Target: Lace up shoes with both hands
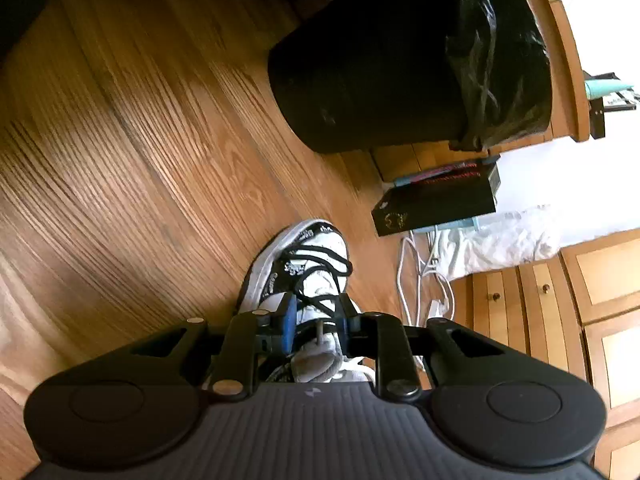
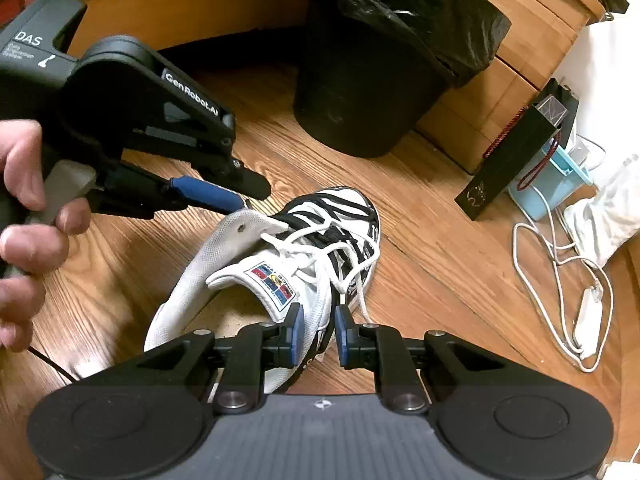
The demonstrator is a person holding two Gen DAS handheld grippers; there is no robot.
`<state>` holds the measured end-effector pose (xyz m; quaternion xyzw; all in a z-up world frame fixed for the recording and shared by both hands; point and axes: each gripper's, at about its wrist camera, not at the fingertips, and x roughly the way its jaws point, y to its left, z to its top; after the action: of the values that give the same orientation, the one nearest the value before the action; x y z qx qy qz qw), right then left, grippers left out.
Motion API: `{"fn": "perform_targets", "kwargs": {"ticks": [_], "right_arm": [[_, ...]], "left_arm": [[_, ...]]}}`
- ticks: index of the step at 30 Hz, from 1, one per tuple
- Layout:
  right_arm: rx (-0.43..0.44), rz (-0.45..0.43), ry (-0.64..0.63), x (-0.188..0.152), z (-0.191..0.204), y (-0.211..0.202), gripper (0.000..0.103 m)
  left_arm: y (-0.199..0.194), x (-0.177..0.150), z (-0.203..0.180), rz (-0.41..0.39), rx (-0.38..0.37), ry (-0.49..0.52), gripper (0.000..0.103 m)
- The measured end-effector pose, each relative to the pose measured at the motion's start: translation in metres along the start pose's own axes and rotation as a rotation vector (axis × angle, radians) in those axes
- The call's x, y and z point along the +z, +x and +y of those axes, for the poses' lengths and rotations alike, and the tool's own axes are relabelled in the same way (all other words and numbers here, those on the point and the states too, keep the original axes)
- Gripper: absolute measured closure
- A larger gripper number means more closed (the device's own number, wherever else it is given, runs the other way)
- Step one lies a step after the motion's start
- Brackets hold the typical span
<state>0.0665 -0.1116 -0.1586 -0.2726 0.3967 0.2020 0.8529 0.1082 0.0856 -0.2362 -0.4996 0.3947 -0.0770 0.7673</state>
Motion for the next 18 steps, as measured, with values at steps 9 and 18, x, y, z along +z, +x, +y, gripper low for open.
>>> {"fn": "perform_targets", "kwargs": {"ticks": [9,18], "right_arm": [[0.01,0.015,-0.002,-0.002,0.003,0.001,0.085],[0.045,0.025,0.051,-0.004,-0.012,0.003,0.075]], "left_arm": [[0.0,-0.007,-0.006,-0.008,0.021,0.067,0.1],[-0.009,0.003,-0.006,-0.059,0.055,0.088,0.1]]}}
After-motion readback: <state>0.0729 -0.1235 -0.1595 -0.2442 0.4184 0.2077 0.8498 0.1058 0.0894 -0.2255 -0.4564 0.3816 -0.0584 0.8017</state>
